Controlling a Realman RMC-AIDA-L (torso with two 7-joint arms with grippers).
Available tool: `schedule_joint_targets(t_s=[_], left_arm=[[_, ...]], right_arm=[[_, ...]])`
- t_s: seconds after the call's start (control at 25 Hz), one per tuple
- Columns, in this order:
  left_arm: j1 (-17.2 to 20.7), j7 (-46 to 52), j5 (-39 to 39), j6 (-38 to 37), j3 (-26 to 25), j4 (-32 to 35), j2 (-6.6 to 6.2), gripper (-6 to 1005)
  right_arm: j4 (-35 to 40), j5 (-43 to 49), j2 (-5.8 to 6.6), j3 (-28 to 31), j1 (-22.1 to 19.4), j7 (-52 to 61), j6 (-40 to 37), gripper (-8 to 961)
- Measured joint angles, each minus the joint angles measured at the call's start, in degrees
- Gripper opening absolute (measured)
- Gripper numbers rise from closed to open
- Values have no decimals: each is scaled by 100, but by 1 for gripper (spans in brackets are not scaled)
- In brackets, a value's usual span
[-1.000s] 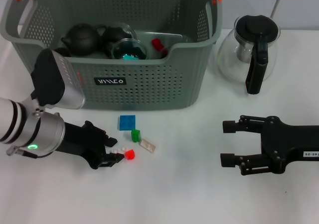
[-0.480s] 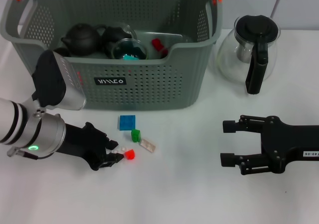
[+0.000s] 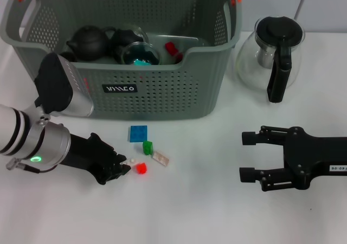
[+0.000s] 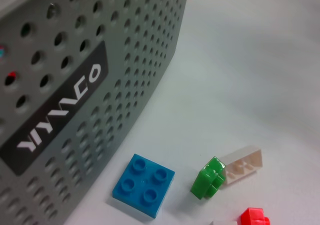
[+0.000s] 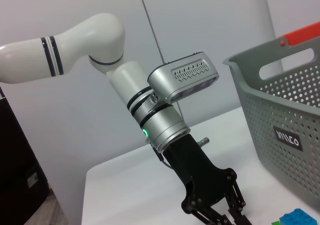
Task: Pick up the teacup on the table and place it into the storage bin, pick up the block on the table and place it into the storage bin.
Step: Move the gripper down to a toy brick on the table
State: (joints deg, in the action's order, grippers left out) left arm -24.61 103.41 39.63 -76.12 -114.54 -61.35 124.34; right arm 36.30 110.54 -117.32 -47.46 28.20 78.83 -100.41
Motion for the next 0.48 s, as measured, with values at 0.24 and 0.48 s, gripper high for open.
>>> schedule_joint_targets(t_s=[0.24,0.48], left_arm=[[1,118,45,-373,-229,-297,-14,200],[-7,-3,349,-1396,-1009,-897,-50,212]], right_arm=[[0,-7,7,0,-16,3,-18,914],[0,-10,7,0,-17,2,-23,914]])
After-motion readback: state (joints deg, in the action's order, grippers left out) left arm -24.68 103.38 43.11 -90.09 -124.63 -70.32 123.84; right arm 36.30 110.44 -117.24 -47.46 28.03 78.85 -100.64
